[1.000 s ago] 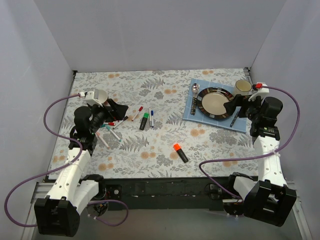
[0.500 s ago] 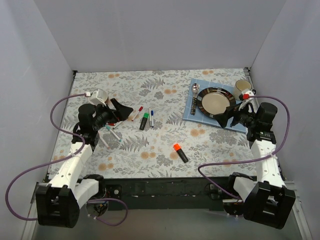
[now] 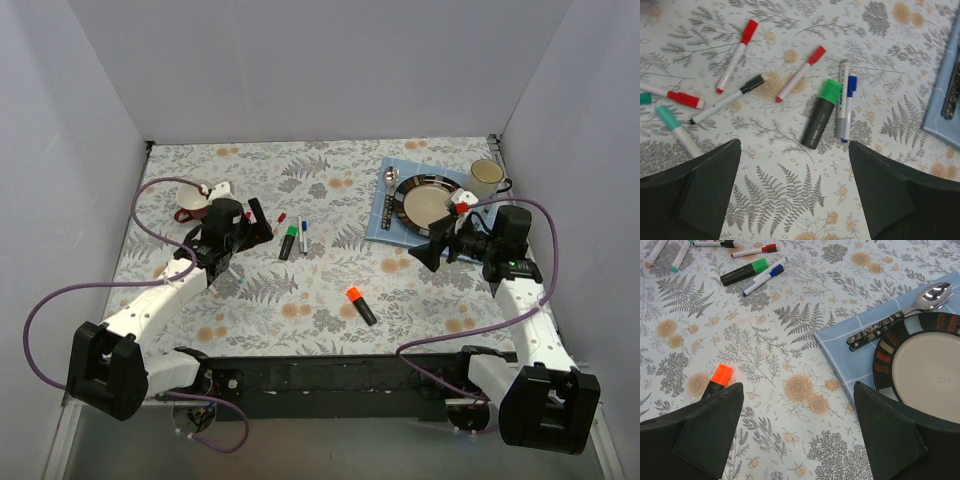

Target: Open the pen caps

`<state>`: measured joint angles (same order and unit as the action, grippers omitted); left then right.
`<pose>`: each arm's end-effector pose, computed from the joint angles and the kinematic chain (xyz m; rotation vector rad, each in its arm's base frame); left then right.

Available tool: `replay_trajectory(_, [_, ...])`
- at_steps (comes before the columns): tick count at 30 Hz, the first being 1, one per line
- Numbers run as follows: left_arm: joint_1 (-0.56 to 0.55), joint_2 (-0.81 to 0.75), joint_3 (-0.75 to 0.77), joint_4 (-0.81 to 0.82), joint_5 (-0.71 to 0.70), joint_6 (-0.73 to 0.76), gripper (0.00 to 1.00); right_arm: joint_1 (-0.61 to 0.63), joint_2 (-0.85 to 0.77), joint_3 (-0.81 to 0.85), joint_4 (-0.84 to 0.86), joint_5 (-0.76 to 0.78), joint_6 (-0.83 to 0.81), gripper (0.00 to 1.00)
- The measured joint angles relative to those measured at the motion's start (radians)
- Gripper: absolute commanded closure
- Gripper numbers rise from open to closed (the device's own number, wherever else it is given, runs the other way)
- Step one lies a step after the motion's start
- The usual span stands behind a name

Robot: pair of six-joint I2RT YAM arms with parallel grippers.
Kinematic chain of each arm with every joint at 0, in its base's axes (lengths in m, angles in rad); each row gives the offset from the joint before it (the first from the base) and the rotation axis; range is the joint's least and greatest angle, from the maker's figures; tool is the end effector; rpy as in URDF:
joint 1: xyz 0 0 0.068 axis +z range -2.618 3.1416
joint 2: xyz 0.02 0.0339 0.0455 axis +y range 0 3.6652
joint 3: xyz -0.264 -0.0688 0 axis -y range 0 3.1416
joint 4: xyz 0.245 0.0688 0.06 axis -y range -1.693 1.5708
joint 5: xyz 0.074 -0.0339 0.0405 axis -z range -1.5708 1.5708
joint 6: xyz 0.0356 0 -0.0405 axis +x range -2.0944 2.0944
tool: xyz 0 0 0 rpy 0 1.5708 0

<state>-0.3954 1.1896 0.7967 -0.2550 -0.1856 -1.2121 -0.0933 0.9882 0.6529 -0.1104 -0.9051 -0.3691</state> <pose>0.2406 -0.0933 0.2544 -1.0067 2.0598 -0.6720 0.2141 0.0081 0.2686 -0.7938 1.7066 0.5916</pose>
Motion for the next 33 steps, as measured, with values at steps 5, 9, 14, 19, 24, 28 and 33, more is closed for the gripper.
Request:
replay_trajectory(5, [0.003, -0.032, -0.032, -0.071, -0.162, -0.145, 0.23, 0.041, 0.010, 0.005, -0.017, 0.006, -0.027, 0.02])
replay_trajectory(9, [0.017, -0.028, -0.035, -0.199, -0.264, -0.336, 0.33, 0.072, 0.026, 0.009, -0.026, 0.017, -0.034, 0.02])
replay_trajectory(14, [0.085, 0.025, -0.049, -0.338, -0.346, -0.539, 0.42, 0.097, 0.050, 0.027, -0.047, 0.032, -0.040, 0.01])
replay_trajectory(19, [0.171, 0.029, -0.094, -0.377, -0.378, -0.598, 0.48, 0.126, 0.055, 0.027, -0.054, 0.043, -0.045, 0.02])
replay_trajectory(24, [0.277, 0.050, -0.135, -0.331, -0.363, -0.581, 0.49, 0.129, 0.061, 0.028, -0.056, 0.056, -0.047, 0.02])
replay_trajectory(28, [0.298, 0.096, -0.143, -0.304, -0.346, -0.551, 0.51, 0.129, 0.064, 0.028, -0.056, 0.065, -0.047, 0.02])
replay_trajectory(33, [0.357, 0.129, -0.139, -0.259, -0.314, -0.480, 0.58, 0.132, 0.068, 0.028, -0.056, 0.066, -0.047, 0.01])
